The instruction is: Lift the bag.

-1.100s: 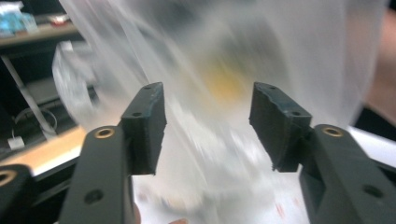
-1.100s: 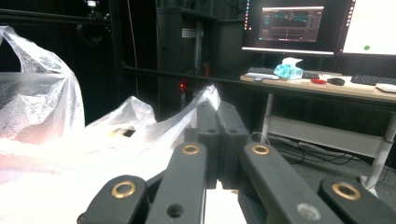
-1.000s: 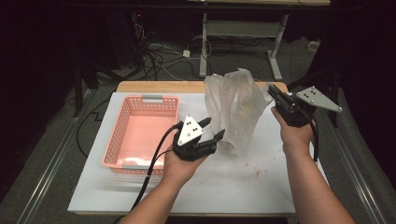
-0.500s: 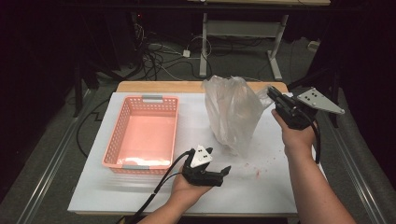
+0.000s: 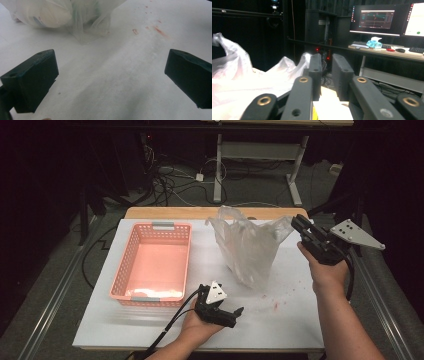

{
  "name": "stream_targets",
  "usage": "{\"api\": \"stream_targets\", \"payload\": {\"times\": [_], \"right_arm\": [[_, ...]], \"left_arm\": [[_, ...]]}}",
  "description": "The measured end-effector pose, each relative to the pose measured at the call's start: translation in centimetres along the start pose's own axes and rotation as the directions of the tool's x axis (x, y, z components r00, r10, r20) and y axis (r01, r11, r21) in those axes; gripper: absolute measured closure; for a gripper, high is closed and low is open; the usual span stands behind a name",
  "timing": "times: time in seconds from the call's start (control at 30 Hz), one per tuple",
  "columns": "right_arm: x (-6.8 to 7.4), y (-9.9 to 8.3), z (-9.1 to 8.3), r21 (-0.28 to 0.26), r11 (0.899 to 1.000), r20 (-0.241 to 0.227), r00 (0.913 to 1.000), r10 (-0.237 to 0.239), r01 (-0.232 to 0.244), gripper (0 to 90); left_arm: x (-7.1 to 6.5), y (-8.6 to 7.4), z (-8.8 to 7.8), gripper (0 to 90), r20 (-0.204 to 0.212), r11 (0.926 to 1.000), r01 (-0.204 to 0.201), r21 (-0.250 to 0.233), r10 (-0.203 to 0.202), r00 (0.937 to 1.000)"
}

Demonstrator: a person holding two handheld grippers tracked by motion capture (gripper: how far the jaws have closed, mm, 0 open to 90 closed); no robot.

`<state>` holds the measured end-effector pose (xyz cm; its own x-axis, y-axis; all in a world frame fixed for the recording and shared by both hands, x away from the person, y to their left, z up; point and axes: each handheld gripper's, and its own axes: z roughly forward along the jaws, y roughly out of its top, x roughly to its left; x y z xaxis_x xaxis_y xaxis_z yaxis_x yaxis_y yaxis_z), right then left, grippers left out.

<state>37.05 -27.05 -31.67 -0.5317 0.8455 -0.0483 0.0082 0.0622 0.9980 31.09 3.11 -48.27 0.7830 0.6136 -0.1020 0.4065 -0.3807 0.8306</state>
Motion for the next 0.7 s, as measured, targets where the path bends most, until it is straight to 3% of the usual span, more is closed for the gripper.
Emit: {"api": "stream_targets", "payload": {"times": [0.17, 0.37, 0.4, 0.43, 0.5, 0.6, 0.7], "right_arm": [[0.2, 0.4, -1.4, -0.014, 1.0, -0.008, 0.9999, -0.013, 0.013, 73.8], [0.4, -0.1, -2.8, 0.015, 0.999, -0.031, 0.999, -0.031, 0.032, 68.5], [0.5, -0.5, -2.9, 0.034, 0.999, -0.036, 0.9987, -0.035, 0.036, 66.4], [0.6, -0.9, -3.0, 0.049, 0.998, -0.039, 0.9988, -0.027, 0.029, 64.7], [0.8, -2.1, -3.0, 0.083, 0.996, -0.047, 0.9987, -0.021, 0.025, 60.9], [0.9, -4.0, -2.9, 0.145, 0.989, -0.065, 0.9976, -0.024, 0.033, 53.5], [1.0, -6.0, -2.8, 0.192, 0.981, -0.072, 0.9974, 0.007, 0.007, 45.4]], "left_arm": [[0.0, 0.0, 0.0, 0.0, 0.006, 1.0, 0.0, -0.005, 0.0, 1.0], [0.1, -0.1, -0.2, 0.0, -0.001, 0.9994, 0.021, -0.026, -0.022, 0.9998], [-0.3, -0.2, 0.0, 0.0, -0.006, 0.9939, 0.082, -0.074, -0.082, 0.9966], [-0.4, -0.2, 0.1, 0.0, -0.014, 0.9925, 0.092, -0.081, -0.094, 0.9955], [-0.2, -0.2, 0.0, 0.0, 0.012, 0.9958, 0.06, -0.068, -0.06, 0.9982], [-0.2, -0.2, 0.0, 0.0, 0.008, 0.996, 0.059, -0.067, -0.058, 0.9983], [-0.1, -0.2, -0.1, 0.0, 0.008, 0.9971, 0.046, -0.061, -0.046, 0.9989]]}}
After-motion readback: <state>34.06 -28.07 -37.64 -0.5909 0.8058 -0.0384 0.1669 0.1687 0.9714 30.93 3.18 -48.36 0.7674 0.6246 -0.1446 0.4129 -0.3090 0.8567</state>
